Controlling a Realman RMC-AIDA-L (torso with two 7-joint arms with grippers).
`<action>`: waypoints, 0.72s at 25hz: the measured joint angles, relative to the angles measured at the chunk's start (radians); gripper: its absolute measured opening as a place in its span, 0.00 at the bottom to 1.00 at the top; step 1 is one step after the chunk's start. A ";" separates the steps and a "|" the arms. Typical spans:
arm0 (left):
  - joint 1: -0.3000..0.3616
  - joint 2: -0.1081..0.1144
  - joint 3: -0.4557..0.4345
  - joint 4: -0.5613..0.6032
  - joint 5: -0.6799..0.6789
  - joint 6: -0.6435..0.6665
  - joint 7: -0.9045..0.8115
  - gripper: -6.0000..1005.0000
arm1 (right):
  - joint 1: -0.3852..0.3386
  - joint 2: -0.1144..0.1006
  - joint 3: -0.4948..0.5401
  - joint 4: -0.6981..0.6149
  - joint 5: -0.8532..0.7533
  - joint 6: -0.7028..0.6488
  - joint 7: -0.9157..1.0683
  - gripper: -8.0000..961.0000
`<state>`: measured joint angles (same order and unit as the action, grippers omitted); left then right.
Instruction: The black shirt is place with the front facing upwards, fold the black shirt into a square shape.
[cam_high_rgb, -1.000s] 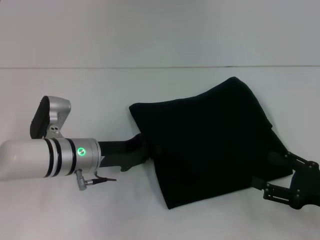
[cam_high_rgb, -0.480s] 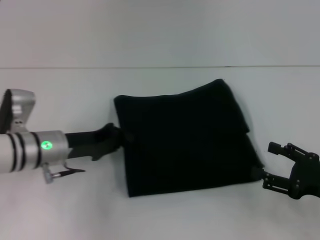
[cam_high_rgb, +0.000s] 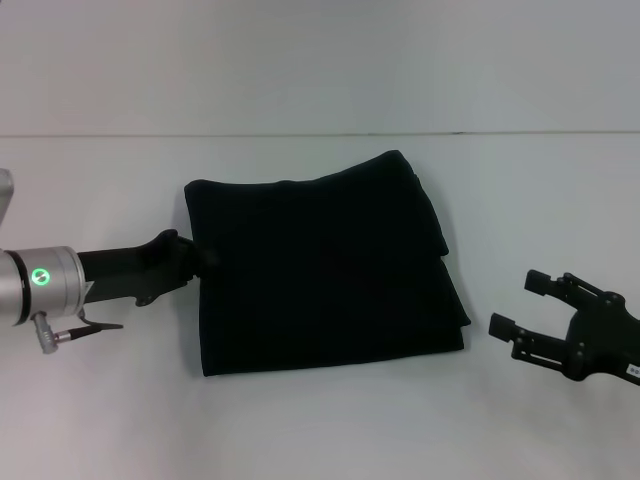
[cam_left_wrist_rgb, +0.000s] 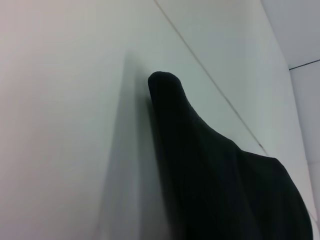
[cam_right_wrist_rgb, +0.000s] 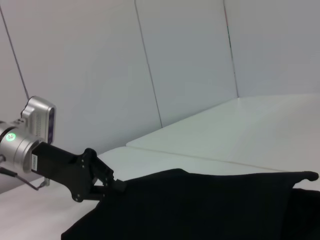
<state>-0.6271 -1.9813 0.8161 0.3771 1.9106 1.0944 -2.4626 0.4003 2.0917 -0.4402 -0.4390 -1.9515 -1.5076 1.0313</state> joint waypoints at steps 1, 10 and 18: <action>0.001 -0.002 0.000 0.000 0.001 -0.004 0.001 0.18 | 0.004 0.000 0.000 0.005 0.002 0.004 -0.001 0.97; 0.010 -0.008 -0.071 0.005 -0.006 -0.029 0.103 0.22 | 0.048 0.002 0.000 0.047 0.046 0.059 -0.016 0.97; 0.038 -0.016 -0.110 0.049 -0.034 -0.016 0.199 0.50 | 0.111 0.004 0.000 0.106 0.147 0.120 -0.063 0.97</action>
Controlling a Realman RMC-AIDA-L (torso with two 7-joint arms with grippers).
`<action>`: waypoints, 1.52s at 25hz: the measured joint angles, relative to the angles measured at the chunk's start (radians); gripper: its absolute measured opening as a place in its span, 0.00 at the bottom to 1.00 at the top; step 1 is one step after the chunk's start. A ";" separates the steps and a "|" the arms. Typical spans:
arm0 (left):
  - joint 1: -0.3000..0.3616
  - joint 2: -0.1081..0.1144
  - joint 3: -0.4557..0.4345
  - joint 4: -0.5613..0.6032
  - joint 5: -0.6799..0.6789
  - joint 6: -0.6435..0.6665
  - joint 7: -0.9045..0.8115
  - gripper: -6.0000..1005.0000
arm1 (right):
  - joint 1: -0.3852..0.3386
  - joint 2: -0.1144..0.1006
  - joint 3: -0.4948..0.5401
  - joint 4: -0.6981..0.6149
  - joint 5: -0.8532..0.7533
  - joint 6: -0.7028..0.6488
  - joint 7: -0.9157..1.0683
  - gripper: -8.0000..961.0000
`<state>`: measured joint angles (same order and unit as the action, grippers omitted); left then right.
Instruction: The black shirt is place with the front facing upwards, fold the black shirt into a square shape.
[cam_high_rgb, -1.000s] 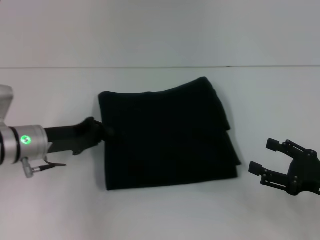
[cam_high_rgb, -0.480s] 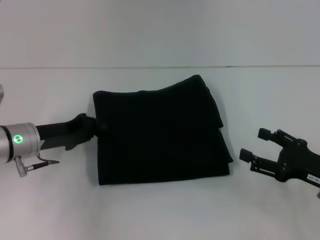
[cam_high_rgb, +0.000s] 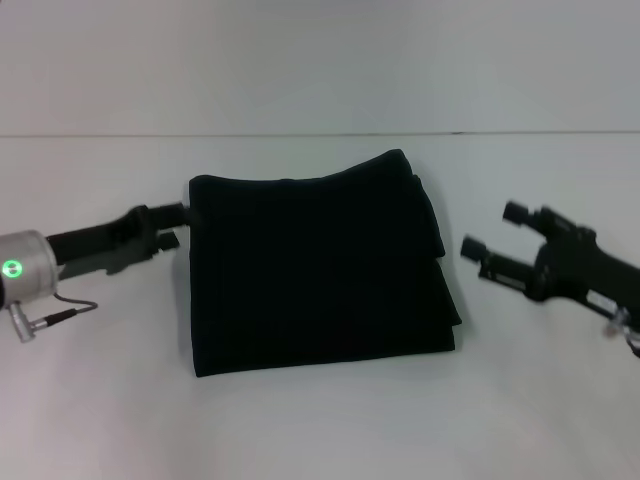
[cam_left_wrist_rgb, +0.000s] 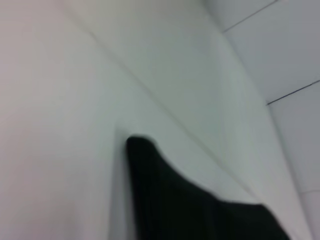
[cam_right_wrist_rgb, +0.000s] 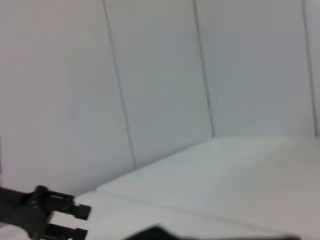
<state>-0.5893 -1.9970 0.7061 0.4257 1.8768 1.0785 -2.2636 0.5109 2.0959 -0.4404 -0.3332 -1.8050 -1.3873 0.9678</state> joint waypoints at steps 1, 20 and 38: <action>0.011 -0.005 -0.029 0.011 -0.020 0.021 0.056 0.52 | 0.015 0.001 -0.001 0.019 0.026 0.015 -0.018 0.97; 0.220 -0.097 -0.171 0.108 -0.144 0.466 0.957 0.89 | 0.347 0.012 -0.038 0.273 0.077 0.550 -0.084 0.97; 0.231 -0.099 -0.152 0.100 -0.120 0.467 0.968 0.89 | 0.305 0.008 -0.026 0.296 0.090 0.627 -0.059 0.97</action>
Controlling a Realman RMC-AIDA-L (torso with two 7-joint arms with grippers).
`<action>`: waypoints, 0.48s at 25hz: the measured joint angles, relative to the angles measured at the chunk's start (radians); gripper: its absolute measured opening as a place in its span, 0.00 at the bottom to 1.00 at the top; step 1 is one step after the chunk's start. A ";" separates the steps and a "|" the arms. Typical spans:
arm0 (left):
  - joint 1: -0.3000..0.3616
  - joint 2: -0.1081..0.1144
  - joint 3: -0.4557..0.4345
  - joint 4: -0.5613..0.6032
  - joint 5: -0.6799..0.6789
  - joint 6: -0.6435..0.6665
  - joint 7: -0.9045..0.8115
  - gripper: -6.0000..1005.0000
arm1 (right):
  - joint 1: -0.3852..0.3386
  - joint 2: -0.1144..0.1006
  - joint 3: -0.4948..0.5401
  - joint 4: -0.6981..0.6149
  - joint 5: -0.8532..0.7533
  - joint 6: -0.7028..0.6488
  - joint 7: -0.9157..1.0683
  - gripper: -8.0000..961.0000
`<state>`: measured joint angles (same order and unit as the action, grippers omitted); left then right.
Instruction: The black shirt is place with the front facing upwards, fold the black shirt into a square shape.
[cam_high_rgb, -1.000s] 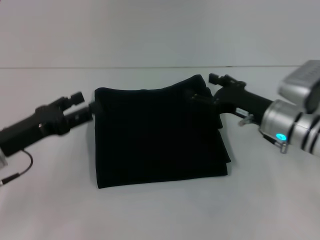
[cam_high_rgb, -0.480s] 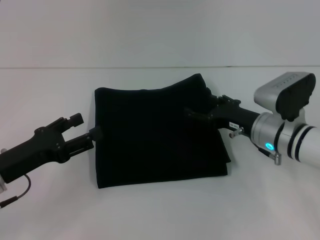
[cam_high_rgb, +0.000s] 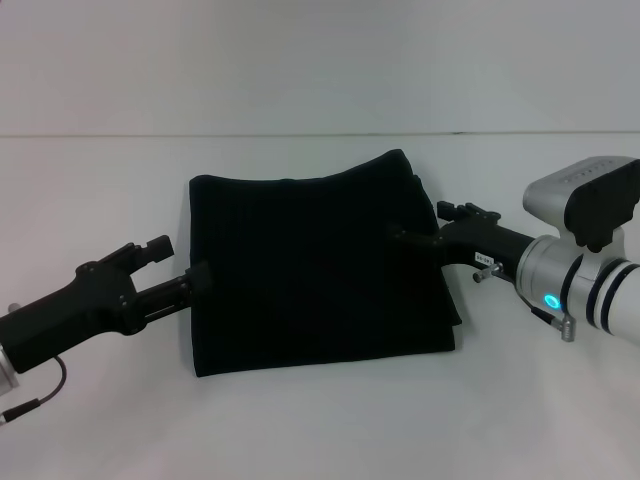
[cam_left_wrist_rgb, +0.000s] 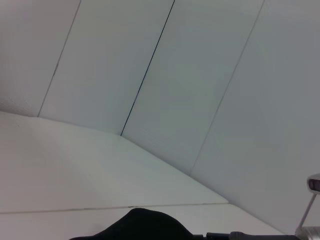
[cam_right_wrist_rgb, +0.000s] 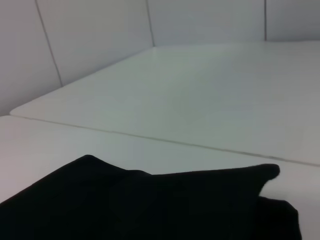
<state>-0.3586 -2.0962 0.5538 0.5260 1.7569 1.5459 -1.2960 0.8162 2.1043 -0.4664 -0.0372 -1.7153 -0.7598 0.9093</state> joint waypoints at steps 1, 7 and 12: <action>0.001 0.000 0.000 -0.001 0.000 0.000 0.000 0.89 | -0.001 0.000 0.000 0.000 0.000 0.003 0.005 0.97; 0.002 -0.002 0.000 -0.011 0.001 -0.004 0.001 0.89 | -0.003 -0.001 0.000 0.000 0.000 0.018 0.020 0.97; 0.004 -0.002 0.000 -0.012 0.001 -0.005 0.001 0.89 | -0.022 -0.003 0.014 -0.004 0.008 0.007 0.036 0.97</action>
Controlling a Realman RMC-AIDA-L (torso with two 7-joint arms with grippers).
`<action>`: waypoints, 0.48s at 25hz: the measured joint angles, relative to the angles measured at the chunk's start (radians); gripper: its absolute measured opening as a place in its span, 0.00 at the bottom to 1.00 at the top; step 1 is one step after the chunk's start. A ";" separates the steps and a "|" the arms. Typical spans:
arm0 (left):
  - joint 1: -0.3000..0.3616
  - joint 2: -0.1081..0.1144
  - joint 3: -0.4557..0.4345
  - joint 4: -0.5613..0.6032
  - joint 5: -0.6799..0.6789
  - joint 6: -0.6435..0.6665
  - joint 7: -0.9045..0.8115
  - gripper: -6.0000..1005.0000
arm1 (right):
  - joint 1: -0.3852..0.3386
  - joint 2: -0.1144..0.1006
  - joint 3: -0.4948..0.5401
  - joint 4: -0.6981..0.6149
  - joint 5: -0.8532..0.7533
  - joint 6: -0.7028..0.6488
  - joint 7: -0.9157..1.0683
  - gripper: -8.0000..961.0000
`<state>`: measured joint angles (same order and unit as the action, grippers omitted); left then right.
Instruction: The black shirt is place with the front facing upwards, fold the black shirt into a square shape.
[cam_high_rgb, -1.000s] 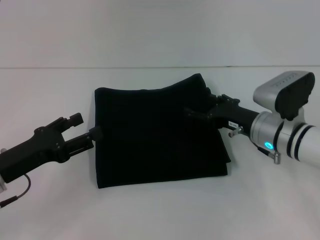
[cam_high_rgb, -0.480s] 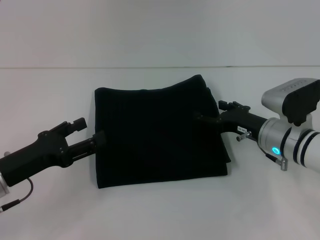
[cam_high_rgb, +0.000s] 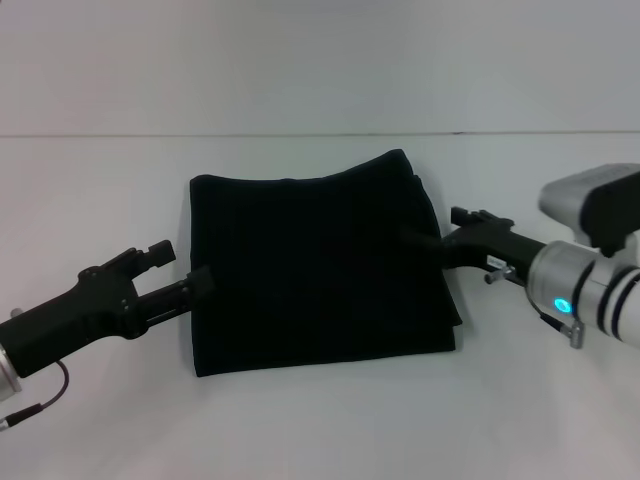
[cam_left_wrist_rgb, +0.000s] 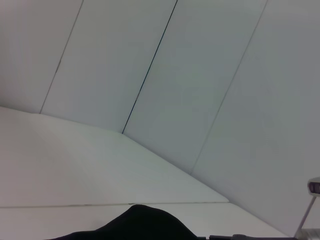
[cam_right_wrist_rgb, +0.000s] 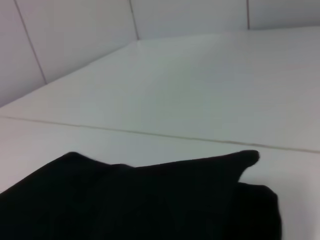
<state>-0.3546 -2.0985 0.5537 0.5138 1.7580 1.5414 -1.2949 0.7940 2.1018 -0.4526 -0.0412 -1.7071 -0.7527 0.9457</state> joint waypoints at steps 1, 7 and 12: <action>0.000 0.000 0.000 0.000 0.000 0.000 0.000 0.89 | -0.009 -0.001 0.009 -0.003 0.008 -0.022 0.000 0.97; 0.003 0.000 -0.001 0.000 0.000 0.004 0.000 0.89 | -0.078 -0.004 0.041 -0.049 0.097 -0.181 0.000 0.97; 0.003 -0.002 -0.002 0.000 0.000 0.003 0.000 0.89 | -0.067 0.000 0.041 -0.056 0.135 -0.180 -0.008 0.97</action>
<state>-0.3519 -2.1009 0.5522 0.5135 1.7580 1.5442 -1.2946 0.7265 2.1014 -0.4115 -0.0969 -1.5716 -0.9324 0.9377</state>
